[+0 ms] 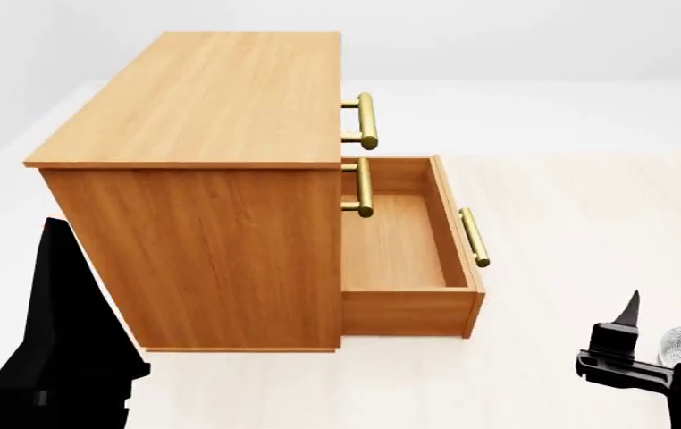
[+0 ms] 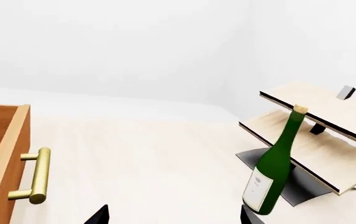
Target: Put the bowl on top of the cabinet.
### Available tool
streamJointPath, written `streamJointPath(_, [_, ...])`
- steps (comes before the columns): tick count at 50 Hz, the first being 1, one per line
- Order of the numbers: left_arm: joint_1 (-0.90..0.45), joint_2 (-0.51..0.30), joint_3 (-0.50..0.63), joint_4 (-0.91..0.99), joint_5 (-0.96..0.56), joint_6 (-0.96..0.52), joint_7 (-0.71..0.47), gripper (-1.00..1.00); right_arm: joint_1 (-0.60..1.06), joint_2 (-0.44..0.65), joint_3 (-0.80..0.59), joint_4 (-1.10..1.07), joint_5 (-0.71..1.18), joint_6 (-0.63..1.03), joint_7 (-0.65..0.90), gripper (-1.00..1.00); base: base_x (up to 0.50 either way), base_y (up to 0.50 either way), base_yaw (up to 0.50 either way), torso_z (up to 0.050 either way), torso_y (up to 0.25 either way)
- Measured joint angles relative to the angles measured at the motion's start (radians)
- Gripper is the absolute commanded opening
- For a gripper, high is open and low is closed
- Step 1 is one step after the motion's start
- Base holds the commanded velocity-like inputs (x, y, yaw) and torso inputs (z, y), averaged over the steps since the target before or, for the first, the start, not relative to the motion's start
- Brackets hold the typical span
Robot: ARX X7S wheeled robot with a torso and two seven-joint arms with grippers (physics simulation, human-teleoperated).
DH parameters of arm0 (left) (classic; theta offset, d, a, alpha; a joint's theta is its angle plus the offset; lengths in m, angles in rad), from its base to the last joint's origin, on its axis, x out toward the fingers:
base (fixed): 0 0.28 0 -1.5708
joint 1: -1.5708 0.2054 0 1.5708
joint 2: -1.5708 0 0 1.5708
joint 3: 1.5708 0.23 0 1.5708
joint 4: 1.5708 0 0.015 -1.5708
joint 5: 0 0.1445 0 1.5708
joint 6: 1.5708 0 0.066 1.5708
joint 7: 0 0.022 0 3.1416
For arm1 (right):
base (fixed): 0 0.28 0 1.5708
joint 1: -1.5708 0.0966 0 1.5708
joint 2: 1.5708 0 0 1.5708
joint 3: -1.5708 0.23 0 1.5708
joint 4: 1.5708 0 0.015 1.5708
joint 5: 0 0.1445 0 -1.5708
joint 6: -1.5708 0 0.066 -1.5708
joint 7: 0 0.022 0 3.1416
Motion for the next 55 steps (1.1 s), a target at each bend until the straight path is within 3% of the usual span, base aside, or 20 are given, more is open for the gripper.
streamJointPath(17, [-0.005, -0.003, 0.008, 0.0, 0.003, -0.002, -0.004, 1.0, 0.011, 0.102, 0.118, 0.016, 0.13, 0.11, 0.03, 1.0, 0.0, 0.0, 0.0, 0.0, 0.0])
streamJointPath(55, [-0.017, -0.001, 0.033, -0.004, 0.014, -0.006, -0.009, 1.0, -0.034, 0.316, 0.182, 0.2, 0.185, 0.094, -0.13, 1.0, 0.0, 0.0, 0.0, 0.0, 0.0])
